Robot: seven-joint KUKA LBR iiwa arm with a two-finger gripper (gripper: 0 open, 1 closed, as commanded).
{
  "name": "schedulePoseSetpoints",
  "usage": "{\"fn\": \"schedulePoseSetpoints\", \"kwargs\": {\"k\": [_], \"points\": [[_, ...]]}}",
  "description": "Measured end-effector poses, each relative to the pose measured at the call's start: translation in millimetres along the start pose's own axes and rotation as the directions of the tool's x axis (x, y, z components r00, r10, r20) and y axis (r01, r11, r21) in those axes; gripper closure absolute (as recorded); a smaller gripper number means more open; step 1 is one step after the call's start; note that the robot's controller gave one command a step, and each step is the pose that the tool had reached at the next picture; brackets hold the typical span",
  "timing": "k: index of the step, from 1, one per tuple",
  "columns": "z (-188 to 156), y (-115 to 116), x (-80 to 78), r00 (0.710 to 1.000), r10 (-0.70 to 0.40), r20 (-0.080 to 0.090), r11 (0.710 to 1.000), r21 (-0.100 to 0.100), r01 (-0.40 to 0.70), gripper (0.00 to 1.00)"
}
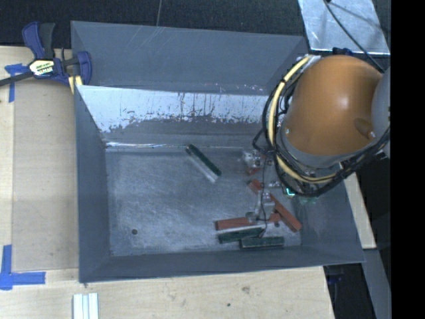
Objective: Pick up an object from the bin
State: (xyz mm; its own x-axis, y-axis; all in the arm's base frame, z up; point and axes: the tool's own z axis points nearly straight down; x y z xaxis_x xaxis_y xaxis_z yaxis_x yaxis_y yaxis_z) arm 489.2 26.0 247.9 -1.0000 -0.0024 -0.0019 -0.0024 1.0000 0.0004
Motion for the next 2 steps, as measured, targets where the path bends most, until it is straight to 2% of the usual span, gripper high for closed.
{"fn": "schedulePoseSetpoints", "kwargs": {"k": [1, 2], "points": [[-0.6, -0.2, -0.4, 1.000, 0.001, 0.002, 1.000, 0.000, -0.001, 0.00], [75.4, -43.1, -2.8, 1.000, 0.009, 0.006, 1.000, 0.001, -0.009, 0.00]]}}
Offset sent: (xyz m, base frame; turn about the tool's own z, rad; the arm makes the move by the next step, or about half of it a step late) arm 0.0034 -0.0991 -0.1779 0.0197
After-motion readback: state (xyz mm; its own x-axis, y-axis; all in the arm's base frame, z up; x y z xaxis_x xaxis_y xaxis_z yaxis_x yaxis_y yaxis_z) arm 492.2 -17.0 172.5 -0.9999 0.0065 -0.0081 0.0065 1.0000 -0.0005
